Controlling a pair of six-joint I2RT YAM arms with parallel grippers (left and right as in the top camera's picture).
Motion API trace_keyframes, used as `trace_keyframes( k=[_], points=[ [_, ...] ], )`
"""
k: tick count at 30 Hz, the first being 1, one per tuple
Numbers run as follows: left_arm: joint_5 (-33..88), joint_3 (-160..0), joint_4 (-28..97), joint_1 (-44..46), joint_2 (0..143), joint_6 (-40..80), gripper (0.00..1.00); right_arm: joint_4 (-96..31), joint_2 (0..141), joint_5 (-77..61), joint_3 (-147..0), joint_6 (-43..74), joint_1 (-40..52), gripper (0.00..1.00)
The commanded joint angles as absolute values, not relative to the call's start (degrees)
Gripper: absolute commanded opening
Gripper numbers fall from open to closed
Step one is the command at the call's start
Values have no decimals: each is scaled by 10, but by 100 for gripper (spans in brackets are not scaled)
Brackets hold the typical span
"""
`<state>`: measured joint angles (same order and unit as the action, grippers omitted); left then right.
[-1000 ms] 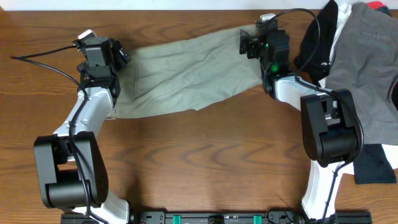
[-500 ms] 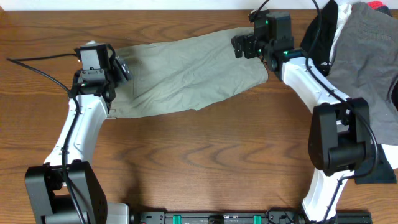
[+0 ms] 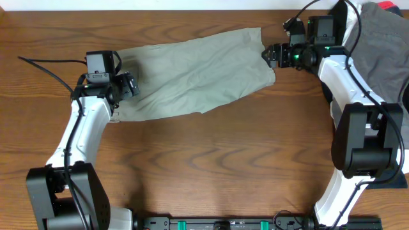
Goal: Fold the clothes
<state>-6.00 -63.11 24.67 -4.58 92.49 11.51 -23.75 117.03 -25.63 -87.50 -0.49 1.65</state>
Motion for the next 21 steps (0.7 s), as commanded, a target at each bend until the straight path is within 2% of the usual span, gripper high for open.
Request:
trace_keyframes(
  k=[1, 2, 3, 8, 15, 21],
  points=[
    [-25, -634, 246, -61, 932, 101, 98, -237, 1167, -302, -880, -33, 45, 51],
    [-6, -634, 244, -69, 932, 100, 98, -228, 1170, -300, -880, -33, 53, 24],
    [12, -634, 242, -78, 932, 100, 98, -216, 1174, -297, -880, -33, 62, 2],
    [97, -634, 232, -131, 932, 85, 98, -144, 1207, -259, -880, 5, 95, 1],
    [101, -634, 211, -170, 935, 43, 98, -37, 1275, -162, -880, 6, 122, 1],
    [100, -634, 151, -170, 960, 24, 98, -16, 1325, -146, -880, 6, 126, 1]
  ],
)
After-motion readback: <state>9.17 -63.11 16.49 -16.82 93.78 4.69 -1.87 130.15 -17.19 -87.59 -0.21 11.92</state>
